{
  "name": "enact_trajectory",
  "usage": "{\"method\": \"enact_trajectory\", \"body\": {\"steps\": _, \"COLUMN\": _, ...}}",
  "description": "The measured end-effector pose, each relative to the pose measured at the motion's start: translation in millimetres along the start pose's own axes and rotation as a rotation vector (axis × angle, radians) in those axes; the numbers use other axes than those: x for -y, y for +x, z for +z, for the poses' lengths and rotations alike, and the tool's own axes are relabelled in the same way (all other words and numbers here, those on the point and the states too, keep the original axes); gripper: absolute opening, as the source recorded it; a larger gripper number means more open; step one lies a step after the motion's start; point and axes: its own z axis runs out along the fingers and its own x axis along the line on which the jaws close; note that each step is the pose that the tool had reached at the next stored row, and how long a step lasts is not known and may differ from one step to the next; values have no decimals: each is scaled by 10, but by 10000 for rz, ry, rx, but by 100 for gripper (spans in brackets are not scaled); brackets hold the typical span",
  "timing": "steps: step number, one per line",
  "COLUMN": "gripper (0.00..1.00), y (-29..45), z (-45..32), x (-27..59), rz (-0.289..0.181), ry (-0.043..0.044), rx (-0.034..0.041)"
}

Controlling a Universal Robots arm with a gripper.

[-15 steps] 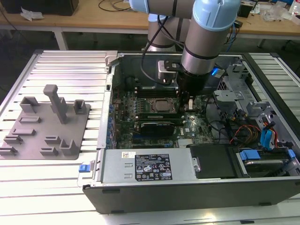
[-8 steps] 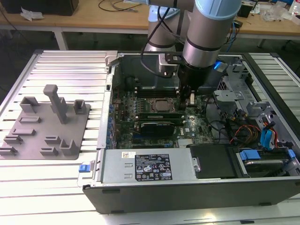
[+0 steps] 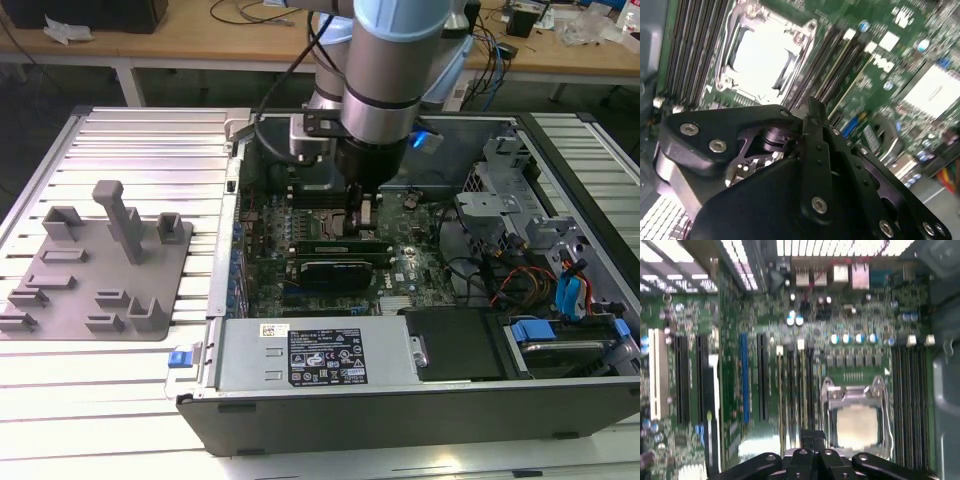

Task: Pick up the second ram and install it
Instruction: 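Press down the second ram until it locks into place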

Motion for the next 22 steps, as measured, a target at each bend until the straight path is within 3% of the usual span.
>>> {"method": "enact_trajectory", "body": {"steps": 1, "gripper": 8, "y": 2, "z": 2, "x": -40, "rz": 0, "ry": 0, "rx": -1}}
{"method": "enact_trajectory", "body": {"steps": 2, "gripper": 8, "y": 6, "z": 6, "x": -133, "rz": 3, "ry": 0, "rx": -1}}
{"method": "enact_trajectory", "body": {"steps": 5, "gripper": 8, "y": 8, "z": 10, "x": -194, "rz": 5, "ry": -1, "rx": -2}}
{"method": "enact_trajectory", "body": {"steps": 10, "gripper": 8, "y": 10, "z": 14, "x": -238, "rz": 3, "ry": 16, "rx": -1}}
{"method": "enact_trajectory", "body": {"steps": 12, "gripper": 8, "y": 15, "z": 64, "x": -279, "rz": 2, "ry": 40, "rx": 0}}
{"method": "enact_trajectory", "body": {"steps": 22, "gripper": 8, "y": 37, "z": 138, "x": -309, "rz": 2, "ry": 40, "rx": -1}}
